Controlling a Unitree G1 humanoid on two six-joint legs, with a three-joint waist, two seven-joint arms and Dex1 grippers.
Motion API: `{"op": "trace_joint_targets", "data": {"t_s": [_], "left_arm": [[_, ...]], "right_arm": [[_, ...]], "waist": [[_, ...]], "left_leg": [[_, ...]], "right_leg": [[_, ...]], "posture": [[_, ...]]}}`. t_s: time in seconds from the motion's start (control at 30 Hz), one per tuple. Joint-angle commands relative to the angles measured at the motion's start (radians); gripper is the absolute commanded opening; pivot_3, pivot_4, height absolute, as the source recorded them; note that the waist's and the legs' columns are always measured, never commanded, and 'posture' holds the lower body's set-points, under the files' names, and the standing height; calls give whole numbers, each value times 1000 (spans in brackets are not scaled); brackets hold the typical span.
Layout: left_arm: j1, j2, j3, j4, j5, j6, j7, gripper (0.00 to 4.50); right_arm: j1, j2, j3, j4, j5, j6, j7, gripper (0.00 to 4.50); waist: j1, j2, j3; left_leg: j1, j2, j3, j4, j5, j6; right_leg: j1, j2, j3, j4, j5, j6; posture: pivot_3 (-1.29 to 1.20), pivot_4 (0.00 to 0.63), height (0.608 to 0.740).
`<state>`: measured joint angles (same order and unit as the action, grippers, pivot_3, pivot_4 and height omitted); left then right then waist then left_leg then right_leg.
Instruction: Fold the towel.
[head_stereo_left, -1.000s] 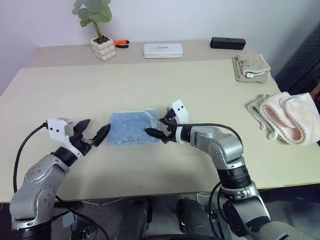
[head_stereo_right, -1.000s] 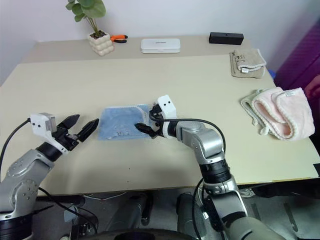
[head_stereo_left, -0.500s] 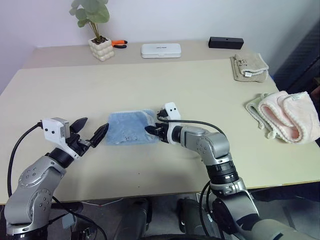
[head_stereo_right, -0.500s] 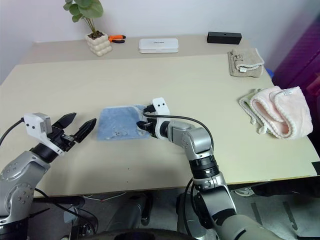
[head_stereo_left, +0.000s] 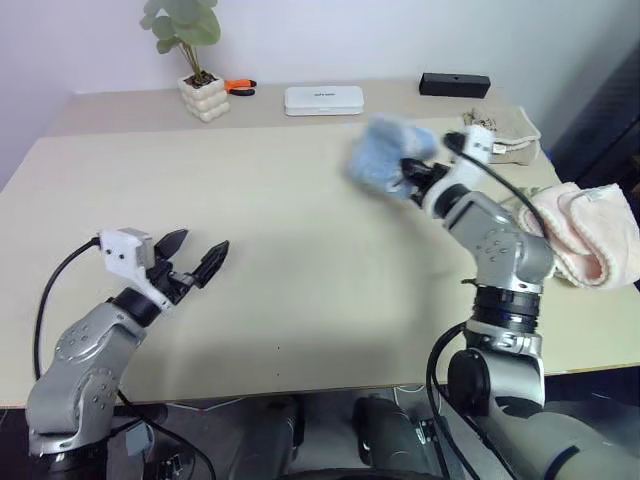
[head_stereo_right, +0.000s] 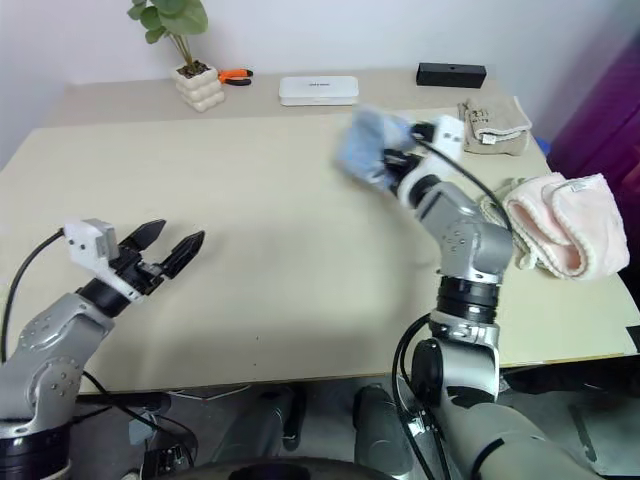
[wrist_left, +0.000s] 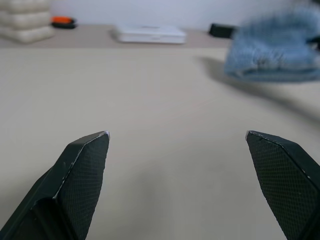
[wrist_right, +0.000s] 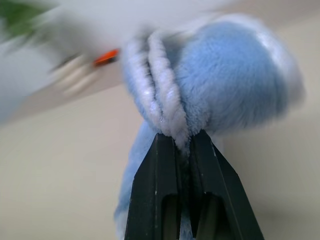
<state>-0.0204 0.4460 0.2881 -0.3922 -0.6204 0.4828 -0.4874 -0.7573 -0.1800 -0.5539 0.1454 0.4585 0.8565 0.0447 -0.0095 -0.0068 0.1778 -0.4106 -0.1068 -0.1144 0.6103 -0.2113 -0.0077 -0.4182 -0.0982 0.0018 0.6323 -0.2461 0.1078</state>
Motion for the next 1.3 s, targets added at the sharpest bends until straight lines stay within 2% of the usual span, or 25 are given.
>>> {"op": "trace_joint_targets", "data": {"t_s": [0.03,0.23,0.43,0.57,0.6,0.7,0.8,0.9,1.0,1.13,1.3], "left_arm": [[-41,-12,-36,19,13,-26,-17,4500],[-83,-30,-92,60,31,-37,-42,4500],[-112,-37,-121,110,44,-53,-70,4500],[-140,-45,-133,140,56,-61,-81,4500],[-145,-47,-134,146,59,-63,-82,4500],[-155,-50,-129,161,72,-78,-77,4500],[-154,-51,-105,177,89,-103,-61,4500],[-163,-47,-54,222,139,-170,-4,4500],[-173,-42,-31,254,202,-229,55,4500],[-126,4,-3,245,252,-285,55,4500],[-17,69,88,177,203,-282,5,4500]], "right_arm": [[16,0,-136,-39,57,44,-154,16],[148,94,-251,-304,157,211,-346,16],[212,147,-300,-468,263,325,-433,16],[208,124,-307,-490,307,335,-444,1488],[213,90,-282,-490,289,320,-428,2053],[277,-90,-114,-488,157,223,-319,3434],[323,-248,50,-452,16,73,-221,3434],[299,-334,211,-413,-57,-88,-54,3434],[277,-388,342,-365,-117,-238,117,3434],[278,-426,506,-294,-169,-431,376,3434],[254,-415,586,-168,-188,-548,559,3434]], "waist": [[-1,0,0],[-9,4,0],[-4,5,0],[-4,5,0],[-4,5,0],[-2,6,1],[-4,6,1],[-14,6,1],[-18,6,1],[-5,4,2],[-1,2,3]], "left_leg": [[0,0,0,0,0,0],[0,1,3,0,0,1],[0,1,4,1,0,1],[0,1,4,1,0,1],[0,1,4,1,0,1],[0,0,5,1,0,1],[0,0,5,1,0,2],[0,2,7,1,0,2],[1,4,7,1,0,2],[1,4,7,2,0,2],[0,1,7,2,-1,3]], "right_leg": [[0,0,0,0,0,0],[-2,0,5,1,0,0],[-2,1,5,1,0,0],[-1,1,5,1,0,0],[-1,1,5,1,0,0],[-1,1,5,1,0,0],[-1,1,5,0,-1,0],[-1,1,6,-1,0,1],[0,2,6,0,0,1],[0,3,6,-1,0,1],[1,1,6,-3,0,1]], "posture": [[0,150,740],[0,150,740],[0,150,740],[0,150,740],[0,150,740],[0,150,740],[0,150,740],[0,150,740],[0,150,740],[0,150,740],[0,150,740]]}}
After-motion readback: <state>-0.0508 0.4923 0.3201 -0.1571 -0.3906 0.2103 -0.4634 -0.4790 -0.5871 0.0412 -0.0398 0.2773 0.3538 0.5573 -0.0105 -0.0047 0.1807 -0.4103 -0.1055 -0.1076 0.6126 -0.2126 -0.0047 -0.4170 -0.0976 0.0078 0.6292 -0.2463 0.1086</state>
